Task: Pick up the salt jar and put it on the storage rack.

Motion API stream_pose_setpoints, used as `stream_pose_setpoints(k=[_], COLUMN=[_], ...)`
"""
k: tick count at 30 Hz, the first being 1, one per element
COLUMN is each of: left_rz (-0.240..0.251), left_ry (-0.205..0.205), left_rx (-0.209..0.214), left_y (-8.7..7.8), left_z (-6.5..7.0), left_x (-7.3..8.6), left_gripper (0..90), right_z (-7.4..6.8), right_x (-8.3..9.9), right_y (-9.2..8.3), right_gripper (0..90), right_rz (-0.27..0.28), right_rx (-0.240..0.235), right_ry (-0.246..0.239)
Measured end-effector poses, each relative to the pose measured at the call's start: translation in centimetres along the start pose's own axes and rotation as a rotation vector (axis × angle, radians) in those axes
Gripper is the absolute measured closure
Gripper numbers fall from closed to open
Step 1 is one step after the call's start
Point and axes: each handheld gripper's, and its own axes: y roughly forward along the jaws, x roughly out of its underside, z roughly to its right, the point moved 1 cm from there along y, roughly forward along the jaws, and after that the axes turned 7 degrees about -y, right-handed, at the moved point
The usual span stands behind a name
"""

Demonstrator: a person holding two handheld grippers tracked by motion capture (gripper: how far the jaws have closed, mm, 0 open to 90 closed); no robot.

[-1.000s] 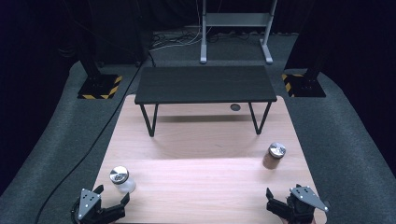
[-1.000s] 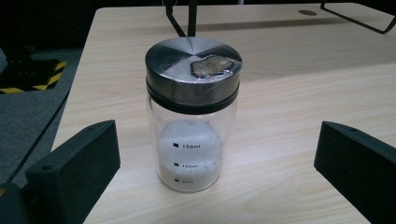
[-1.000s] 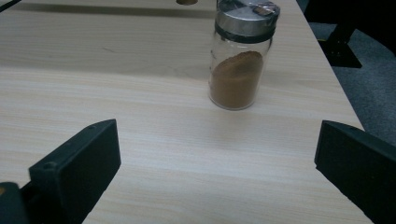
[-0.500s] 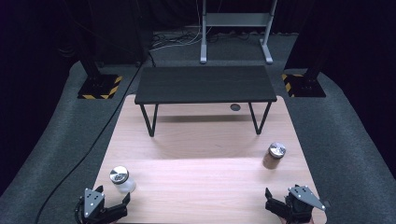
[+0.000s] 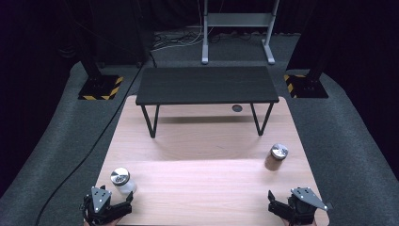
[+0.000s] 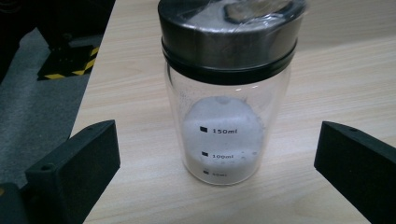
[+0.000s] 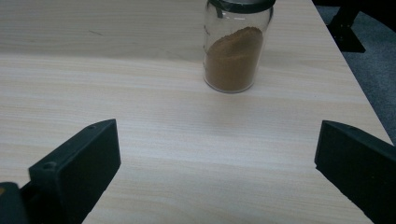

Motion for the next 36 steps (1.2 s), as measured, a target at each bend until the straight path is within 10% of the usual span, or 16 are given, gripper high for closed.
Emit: stream_pose_setpoints(k=[31,36], left_rz=[0.030,0.055], left_ry=[-0.001,-0.026], left_rx=[0.048,0.064], left_y=[4.1,4.1], left_z=[0.1,-0.3], left_x=[-0.8,-0.5], left_gripper=[0.3,23.6], right_z=[-0.3,-0.3], right_x=[-0.1,-0.1], right_y=[0.4,0.5], right_gripper=[0.0,0.0], right_rz=[-0.014,-0.017], right_rx=[-0.014,-0.018], right_ry=[-0.020,-0.024])
